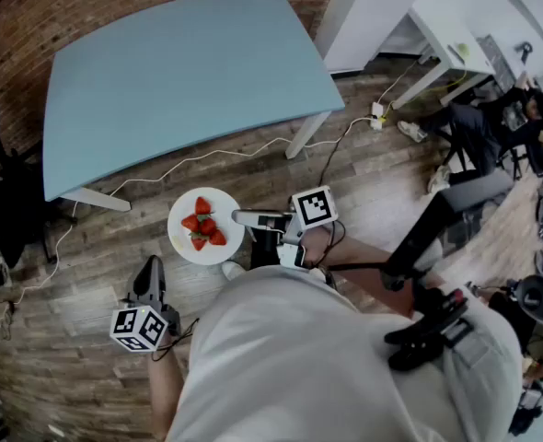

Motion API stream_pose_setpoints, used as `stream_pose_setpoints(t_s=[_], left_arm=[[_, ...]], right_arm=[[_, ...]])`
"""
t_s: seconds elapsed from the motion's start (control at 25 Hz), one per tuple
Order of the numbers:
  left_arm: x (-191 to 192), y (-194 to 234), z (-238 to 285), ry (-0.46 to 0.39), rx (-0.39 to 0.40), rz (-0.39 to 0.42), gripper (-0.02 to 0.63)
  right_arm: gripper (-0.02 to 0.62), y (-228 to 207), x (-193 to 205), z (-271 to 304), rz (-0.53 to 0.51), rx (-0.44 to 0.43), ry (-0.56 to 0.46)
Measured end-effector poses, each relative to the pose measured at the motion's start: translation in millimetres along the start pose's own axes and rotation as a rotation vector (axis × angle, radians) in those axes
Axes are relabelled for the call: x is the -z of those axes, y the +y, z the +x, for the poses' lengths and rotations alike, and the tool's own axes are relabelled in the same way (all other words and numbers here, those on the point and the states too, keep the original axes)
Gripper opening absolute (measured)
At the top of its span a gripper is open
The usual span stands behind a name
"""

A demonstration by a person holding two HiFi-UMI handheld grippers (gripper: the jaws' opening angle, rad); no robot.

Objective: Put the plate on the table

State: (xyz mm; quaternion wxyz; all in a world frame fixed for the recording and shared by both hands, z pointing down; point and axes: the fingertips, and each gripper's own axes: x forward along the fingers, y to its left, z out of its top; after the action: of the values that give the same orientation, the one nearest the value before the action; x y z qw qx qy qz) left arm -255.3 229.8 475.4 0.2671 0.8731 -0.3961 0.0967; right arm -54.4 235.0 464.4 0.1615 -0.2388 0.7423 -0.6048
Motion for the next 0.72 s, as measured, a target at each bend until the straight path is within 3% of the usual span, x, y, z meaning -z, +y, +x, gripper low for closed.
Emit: stream_pose_setpoints(t_s=[0.44, 0.72], left_arm=[[3.3, 1.2, -5.9, 0.008, -0.013, -0.041, 0.000], [15.4, 9.0, -22.0, -0.036, -0.033, -0.096, 0.000]], right_arm=[[0.020, 4.0, 4.3, -4.1, 0.097, 0.012, -0.022], [0.020, -12.7, -0.9, -11.0, 0.036, 0.045, -0.051]])
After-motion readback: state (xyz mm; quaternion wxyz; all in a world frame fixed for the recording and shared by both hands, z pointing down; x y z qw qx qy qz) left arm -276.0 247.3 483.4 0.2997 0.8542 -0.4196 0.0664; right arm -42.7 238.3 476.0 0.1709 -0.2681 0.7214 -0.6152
